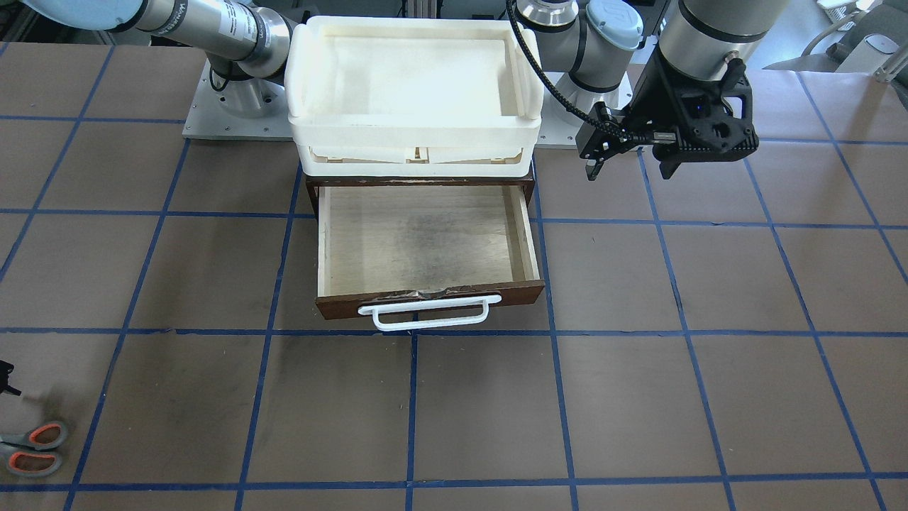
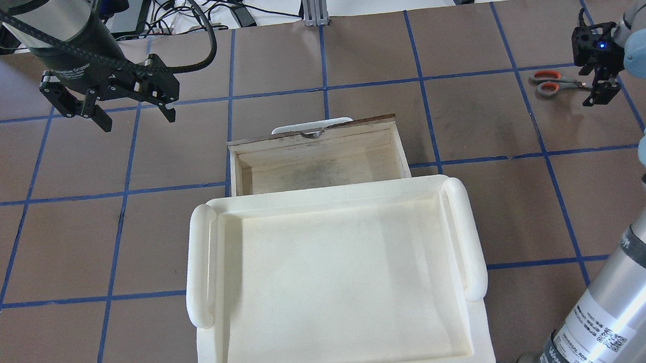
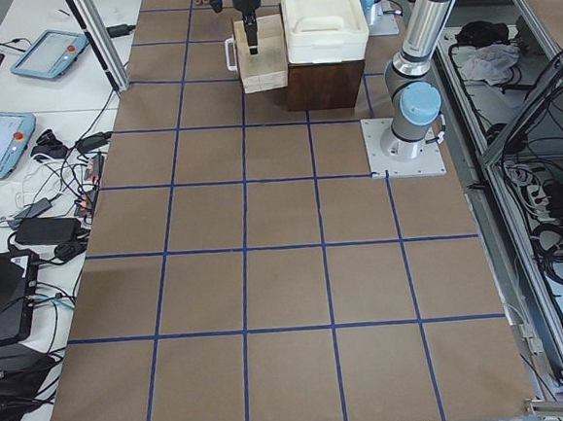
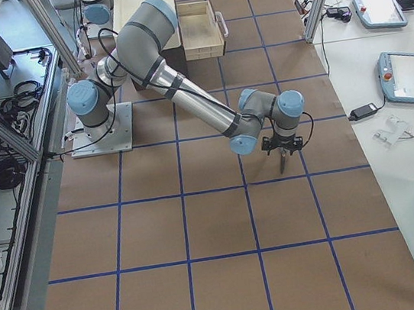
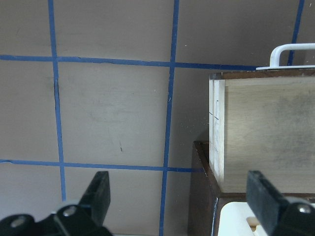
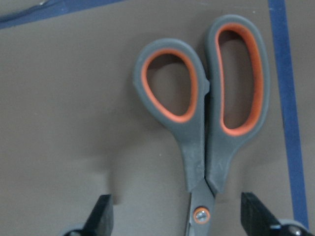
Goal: Put scissors in drawer and close it
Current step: 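Lower the open right gripper over the scissors' blade end, then close the right gripper on the scissors near the pivot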
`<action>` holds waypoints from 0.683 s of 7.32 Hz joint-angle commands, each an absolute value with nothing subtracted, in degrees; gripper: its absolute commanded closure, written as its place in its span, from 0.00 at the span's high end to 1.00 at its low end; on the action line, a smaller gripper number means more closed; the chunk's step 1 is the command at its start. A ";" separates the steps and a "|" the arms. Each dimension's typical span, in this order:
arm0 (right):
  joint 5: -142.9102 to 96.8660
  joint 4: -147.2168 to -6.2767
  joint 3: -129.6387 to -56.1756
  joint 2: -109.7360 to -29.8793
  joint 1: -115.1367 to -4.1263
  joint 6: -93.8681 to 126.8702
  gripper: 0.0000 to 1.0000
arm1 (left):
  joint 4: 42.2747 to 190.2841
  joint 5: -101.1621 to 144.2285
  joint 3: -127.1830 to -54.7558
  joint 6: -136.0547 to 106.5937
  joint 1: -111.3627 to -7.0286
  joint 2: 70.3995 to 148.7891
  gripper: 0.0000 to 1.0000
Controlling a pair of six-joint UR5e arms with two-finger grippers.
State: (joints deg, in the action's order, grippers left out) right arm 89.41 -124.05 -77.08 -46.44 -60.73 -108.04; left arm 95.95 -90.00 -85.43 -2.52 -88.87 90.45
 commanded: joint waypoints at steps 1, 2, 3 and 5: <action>88.95 -123.93 -76.55 -46.32 -60.73 -108.20 0.89 | 95.98 -90.00 -85.43 -2.46 -88.95 90.44 1.00; 87.99 -123.84 -76.64 -46.49 -60.73 -108.54 0.85 | 95.98 -90.00 -85.43 -2.55 -89.03 90.35 1.00; 87.98 -123.84 -76.73 -46.76 -60.73 -108.28 0.80 | 95.98 -90.00 -85.60 -2.55 -89.03 90.44 1.00; 87.89 -123.84 -76.64 -46.67 -60.73 -107.84 0.77 | 95.89 -90.00 -85.69 -2.55 -89.03 90.35 1.00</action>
State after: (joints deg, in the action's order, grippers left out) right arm 88.00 -123.84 -76.66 -46.68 -60.73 -107.97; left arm 95.96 -90.00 -85.64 -2.55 -89.03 90.34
